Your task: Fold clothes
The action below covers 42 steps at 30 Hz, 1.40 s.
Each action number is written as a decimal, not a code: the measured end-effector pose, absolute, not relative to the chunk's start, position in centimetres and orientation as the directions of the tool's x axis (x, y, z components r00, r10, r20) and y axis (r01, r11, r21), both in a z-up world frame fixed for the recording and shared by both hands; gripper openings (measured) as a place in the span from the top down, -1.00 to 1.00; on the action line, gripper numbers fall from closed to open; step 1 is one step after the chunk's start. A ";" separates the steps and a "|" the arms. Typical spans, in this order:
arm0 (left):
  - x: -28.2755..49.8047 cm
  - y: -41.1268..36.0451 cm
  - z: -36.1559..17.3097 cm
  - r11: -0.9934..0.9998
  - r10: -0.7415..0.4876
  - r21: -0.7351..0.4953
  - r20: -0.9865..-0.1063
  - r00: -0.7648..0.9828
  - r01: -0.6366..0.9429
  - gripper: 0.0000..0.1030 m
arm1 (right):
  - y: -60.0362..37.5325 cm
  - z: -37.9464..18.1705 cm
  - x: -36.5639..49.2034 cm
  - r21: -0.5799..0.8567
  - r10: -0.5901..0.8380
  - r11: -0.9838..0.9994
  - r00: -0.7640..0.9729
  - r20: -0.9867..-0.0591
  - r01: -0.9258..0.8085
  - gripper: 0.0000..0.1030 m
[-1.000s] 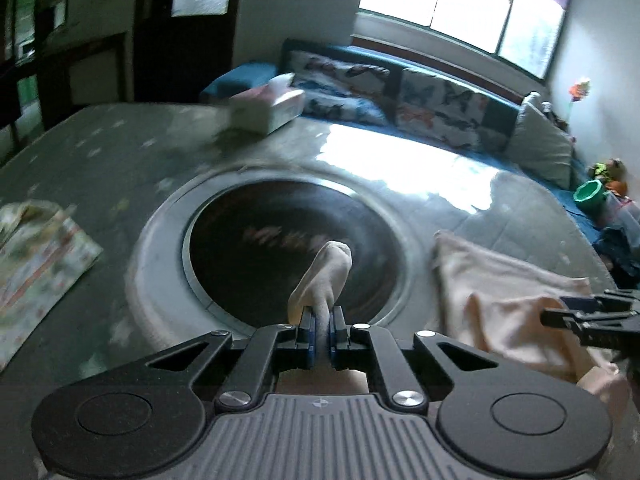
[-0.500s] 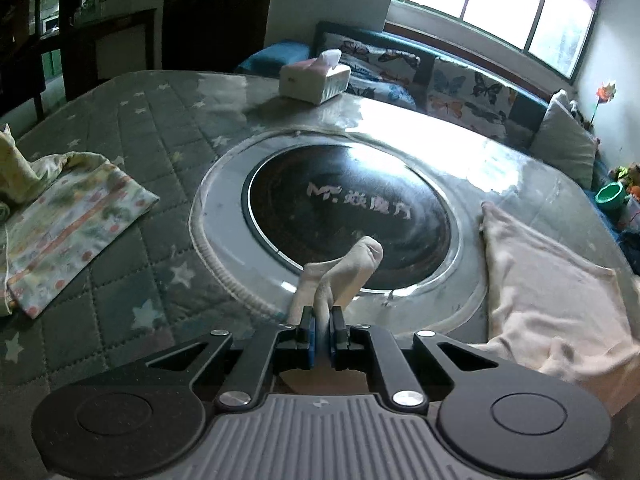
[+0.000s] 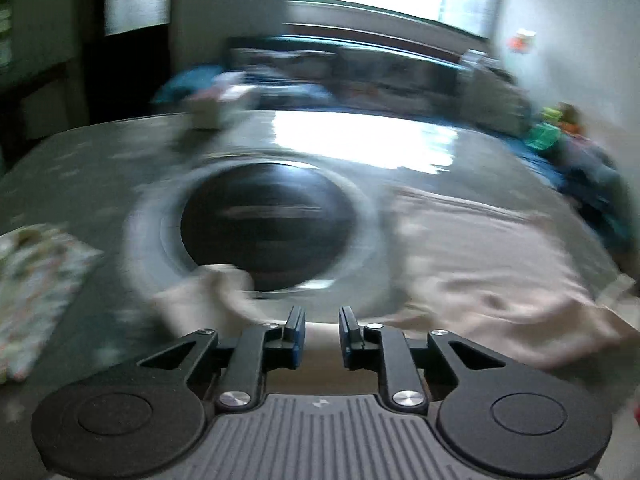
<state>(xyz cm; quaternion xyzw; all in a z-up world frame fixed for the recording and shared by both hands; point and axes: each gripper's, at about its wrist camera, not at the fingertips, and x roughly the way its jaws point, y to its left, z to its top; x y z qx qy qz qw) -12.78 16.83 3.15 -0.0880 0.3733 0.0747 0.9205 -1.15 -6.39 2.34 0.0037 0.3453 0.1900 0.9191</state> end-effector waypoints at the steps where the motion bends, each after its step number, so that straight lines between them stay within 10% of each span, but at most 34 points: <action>1: -12.4 15.6 3.0 0.983 0.025 -0.114 -0.701 0.713 -0.146 0.53 | -4.9 2.3 -0.4 0.167 0.416 0.896 0.652 -0.634 -0.411 0.02; 14: -8.0 8.8 -0.1 0.982 -0.165 -0.050 -0.708 0.687 0.185 0.35 | 3.2 -2.1 5.1 0.199 0.559 0.739 0.420 -0.715 -0.644 -0.05; 24: -8.4 8.0 -1.1 0.965 -0.213 -0.039 -0.694 0.688 0.260 0.95 | 2.2 -1.5 3.5 0.200 0.582 0.710 0.403 -0.706 -0.675 0.78; 42: -14.1 10.8 2.6 0.935 -0.340 -0.148 -0.629 0.699 0.321 0.94 | -0.3 1.8 -4.9 0.223 0.672 0.541 0.258 -0.694 -0.811 0.52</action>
